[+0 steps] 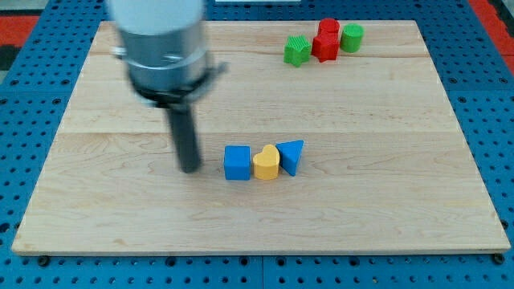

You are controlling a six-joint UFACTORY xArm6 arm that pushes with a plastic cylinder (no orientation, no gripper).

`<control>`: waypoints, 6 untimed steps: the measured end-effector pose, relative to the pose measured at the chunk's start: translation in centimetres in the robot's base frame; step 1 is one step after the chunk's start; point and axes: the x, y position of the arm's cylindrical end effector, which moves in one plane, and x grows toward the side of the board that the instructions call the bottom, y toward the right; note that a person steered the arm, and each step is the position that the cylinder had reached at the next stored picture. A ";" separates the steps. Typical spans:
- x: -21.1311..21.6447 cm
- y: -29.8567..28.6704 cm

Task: Push the yellow hexagon near to the center of the board

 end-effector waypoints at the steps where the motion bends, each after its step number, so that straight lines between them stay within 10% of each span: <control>1: -8.9 -7.1; 3: -26.2 -4.9; 6: -22.2 2.3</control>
